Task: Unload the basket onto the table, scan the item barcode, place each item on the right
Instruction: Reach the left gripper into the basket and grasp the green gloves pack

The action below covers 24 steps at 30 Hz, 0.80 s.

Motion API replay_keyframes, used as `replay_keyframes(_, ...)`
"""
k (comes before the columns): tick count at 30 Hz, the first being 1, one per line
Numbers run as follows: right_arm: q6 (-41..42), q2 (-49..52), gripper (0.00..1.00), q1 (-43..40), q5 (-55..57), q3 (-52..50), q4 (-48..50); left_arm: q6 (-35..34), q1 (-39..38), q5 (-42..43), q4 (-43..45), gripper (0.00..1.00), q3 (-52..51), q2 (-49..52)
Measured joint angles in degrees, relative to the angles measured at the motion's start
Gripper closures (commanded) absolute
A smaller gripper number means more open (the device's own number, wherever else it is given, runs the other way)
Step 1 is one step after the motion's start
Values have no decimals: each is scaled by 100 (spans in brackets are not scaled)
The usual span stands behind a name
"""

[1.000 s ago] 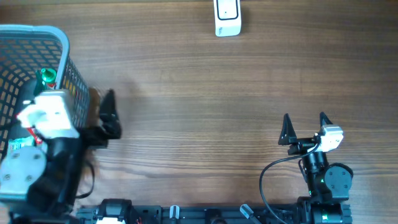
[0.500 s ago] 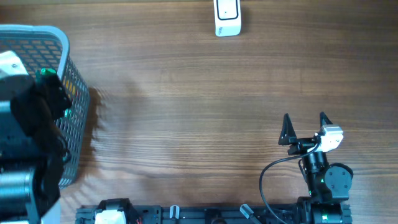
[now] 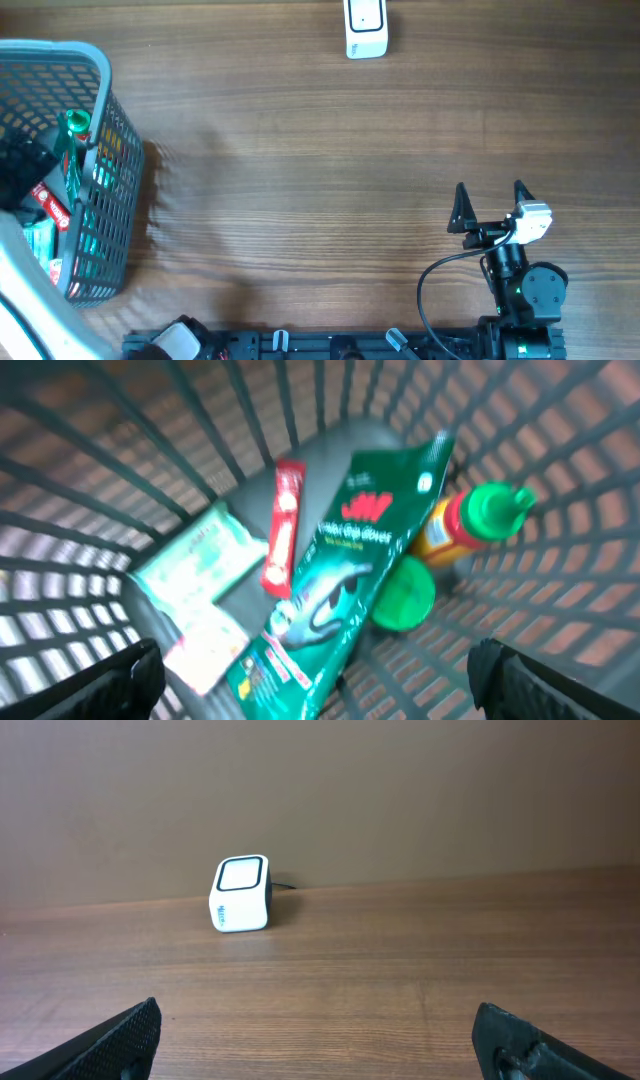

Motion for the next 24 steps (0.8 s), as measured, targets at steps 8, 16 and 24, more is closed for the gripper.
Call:
replay_keyframes(8,0,0,0,0,2,0,0,-2,0,197,-492,0,0,1137)
replay_keyframes(16,0,0,0,0,0,0,0,2,0,474,-474,0,-2,1784)
replay_keyframes(24,0,0,0,0,0,0,0,22,0,684,-382,4,-2,2330)
